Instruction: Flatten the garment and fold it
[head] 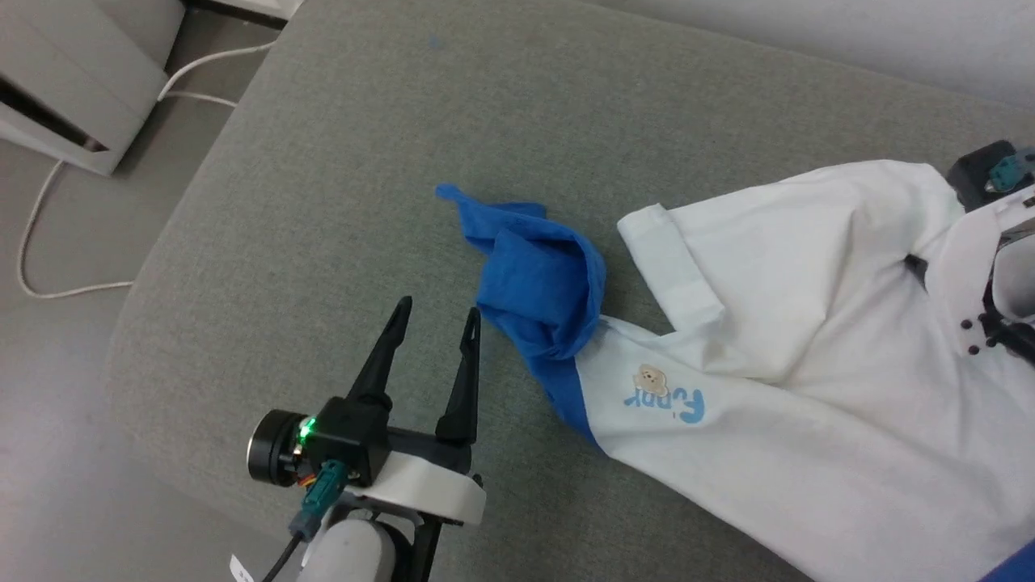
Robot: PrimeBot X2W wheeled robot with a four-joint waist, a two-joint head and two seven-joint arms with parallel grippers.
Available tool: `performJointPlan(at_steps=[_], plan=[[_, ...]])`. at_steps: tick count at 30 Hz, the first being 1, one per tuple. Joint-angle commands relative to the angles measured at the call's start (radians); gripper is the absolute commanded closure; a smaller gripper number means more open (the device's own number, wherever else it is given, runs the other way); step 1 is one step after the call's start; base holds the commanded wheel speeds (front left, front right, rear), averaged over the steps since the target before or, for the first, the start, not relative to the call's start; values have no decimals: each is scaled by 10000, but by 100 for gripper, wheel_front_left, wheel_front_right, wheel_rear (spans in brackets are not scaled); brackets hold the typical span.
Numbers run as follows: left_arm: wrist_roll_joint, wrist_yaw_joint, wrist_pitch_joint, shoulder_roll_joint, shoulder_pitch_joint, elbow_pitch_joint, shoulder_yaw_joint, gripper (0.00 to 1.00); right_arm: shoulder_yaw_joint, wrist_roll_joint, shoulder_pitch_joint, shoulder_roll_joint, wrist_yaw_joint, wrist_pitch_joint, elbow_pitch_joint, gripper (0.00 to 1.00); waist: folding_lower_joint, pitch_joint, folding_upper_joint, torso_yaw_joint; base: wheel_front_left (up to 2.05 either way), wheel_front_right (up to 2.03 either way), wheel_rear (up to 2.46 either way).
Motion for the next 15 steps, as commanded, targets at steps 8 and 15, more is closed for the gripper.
performJointPlan(at_steps=[8,15], plan=[[312,-246,-47,-192,-12,54,207,0,-129,-275,-1070,-570,-21,-1420,1150,100,2,166,0,346,0,0,0],[384,-404,-47,-271,-67,-69,218,0,-2031,-2113,-2604,-1236,-21,-2179,2721,100,2,373,0,300,0,0,0]])
